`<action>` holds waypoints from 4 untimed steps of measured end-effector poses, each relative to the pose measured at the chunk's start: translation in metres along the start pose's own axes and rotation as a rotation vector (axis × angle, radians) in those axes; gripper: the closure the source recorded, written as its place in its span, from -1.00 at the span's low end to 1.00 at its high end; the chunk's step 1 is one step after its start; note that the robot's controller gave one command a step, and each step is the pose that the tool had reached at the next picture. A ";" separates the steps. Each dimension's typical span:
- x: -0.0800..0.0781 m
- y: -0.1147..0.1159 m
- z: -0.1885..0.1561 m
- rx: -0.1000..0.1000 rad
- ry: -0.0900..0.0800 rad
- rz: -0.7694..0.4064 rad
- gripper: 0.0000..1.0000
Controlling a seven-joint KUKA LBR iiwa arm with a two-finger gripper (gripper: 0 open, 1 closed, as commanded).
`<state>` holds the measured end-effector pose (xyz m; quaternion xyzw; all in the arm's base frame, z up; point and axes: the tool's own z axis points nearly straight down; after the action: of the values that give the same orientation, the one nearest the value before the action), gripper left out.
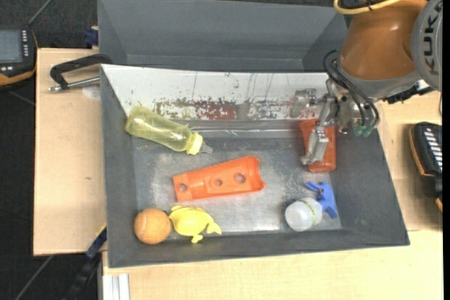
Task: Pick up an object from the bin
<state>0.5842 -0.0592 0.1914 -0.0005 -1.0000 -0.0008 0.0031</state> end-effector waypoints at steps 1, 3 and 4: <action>-0.002 0.000 -0.005 0.001 -0.009 -0.001 -1.00; -0.006 0.102 0.044 0.000 -0.011 -0.138 -1.00; 0.023 0.138 0.062 -0.002 -0.005 -0.226 -1.00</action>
Offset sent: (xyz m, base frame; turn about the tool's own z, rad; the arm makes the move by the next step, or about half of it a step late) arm -0.0193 0.1458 -0.1214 -0.2103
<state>0.5610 0.0785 0.1296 0.1122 -0.9937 -0.0024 0.0005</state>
